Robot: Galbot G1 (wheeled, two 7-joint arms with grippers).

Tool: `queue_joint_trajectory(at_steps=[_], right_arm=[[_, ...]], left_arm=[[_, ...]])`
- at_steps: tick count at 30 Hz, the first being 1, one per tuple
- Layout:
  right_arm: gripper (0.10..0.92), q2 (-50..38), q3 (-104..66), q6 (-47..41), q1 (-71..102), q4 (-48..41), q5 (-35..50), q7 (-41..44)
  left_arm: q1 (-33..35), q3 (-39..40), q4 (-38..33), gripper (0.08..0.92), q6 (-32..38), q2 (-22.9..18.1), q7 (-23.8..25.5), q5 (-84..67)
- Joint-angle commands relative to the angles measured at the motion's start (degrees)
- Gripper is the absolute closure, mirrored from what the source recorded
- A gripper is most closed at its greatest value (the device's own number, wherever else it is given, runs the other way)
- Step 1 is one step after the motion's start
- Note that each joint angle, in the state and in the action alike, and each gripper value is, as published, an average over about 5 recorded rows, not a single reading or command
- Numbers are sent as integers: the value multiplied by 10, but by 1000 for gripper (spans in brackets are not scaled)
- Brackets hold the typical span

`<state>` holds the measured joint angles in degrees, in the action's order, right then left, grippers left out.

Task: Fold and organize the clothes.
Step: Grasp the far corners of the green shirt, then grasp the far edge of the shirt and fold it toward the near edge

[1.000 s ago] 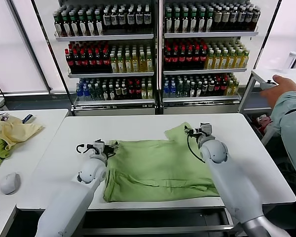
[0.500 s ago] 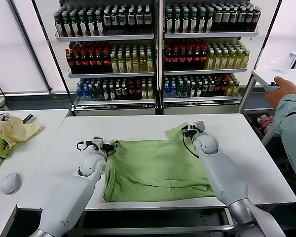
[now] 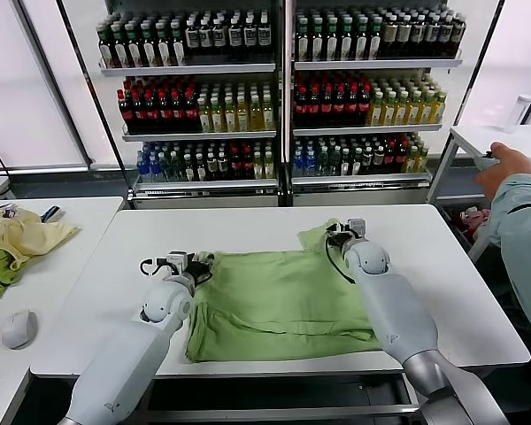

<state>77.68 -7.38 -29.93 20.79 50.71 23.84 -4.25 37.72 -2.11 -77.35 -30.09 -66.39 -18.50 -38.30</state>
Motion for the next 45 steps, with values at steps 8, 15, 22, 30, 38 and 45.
queue_joint_trajectory(at_steps=[8, 15, 22, 30, 38, 45], right_arm=[[908, -15, 13, 35, 16, 59, 10, -5], [908, -48, 6, 43, 43, 176, 42, -17], [908, -88, -21, 29, 101, 295, 70, -27], [908, -120, -65, 12, 208, 426, 83, -37], [908, -144, -127, 5, 324, 535, 84, -45], [908, -141, -181, -12, 429, 601, 83, -57]], left_arm=[[10, -9, -16, 804, 36, 4, 13, -17], [37, -36, -71, 907, 61, 19, 9, -31], [87, -65, -158, 907, 60, 39, 7, -52], [153, -92, -243, 907, 49, 55, 10, -65], [231, -123, -318, 907, 36, 65, 12, -66], [287, -135, -346, 907, 24, 75, 18, -48]])
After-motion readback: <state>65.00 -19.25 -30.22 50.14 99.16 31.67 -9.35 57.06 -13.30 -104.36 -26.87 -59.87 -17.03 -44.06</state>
